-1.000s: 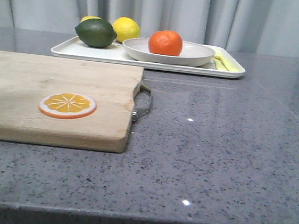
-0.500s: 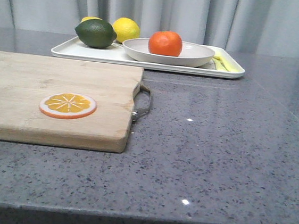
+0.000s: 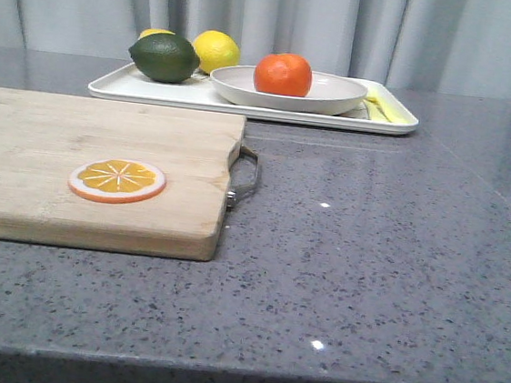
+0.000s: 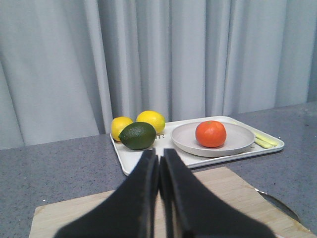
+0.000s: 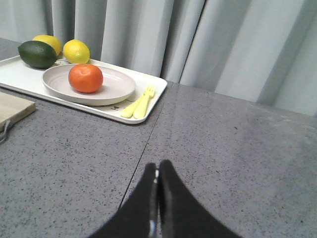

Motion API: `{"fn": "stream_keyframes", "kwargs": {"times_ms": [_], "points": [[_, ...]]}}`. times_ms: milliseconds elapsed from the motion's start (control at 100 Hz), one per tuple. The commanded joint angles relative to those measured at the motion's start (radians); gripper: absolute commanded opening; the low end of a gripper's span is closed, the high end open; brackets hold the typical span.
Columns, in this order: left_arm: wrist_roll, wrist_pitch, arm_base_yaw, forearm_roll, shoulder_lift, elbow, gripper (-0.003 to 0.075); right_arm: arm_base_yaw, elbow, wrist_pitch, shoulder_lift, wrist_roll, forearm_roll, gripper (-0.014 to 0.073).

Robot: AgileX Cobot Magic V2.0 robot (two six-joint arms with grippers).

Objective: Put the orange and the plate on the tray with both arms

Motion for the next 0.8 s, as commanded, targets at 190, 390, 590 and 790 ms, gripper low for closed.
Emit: {"fn": "stream_keyframes", "kwargs": {"times_ms": [190,390,590,790], "points": [[-0.007,0.004,-0.001,0.001,-0.072,0.052,-0.002,-0.005,-0.005,-0.006,-0.077,-0.008,-0.012,-0.0069],[-0.007,0.004,-0.001,0.001,-0.072,0.07,-0.002,-0.005,-0.005,-0.007,-0.077,-0.008,-0.012,-0.0069],[-0.007,0.004,-0.001,0.001,-0.072,0.07,-0.002,-0.005,-0.005,-0.008,-0.077,-0.008,-0.012,-0.0069],[-0.007,0.004,-0.001,0.001,-0.072,0.07,-0.002,-0.005,-0.005,-0.008,-0.077,-0.008,-0.012,-0.0069]]}}
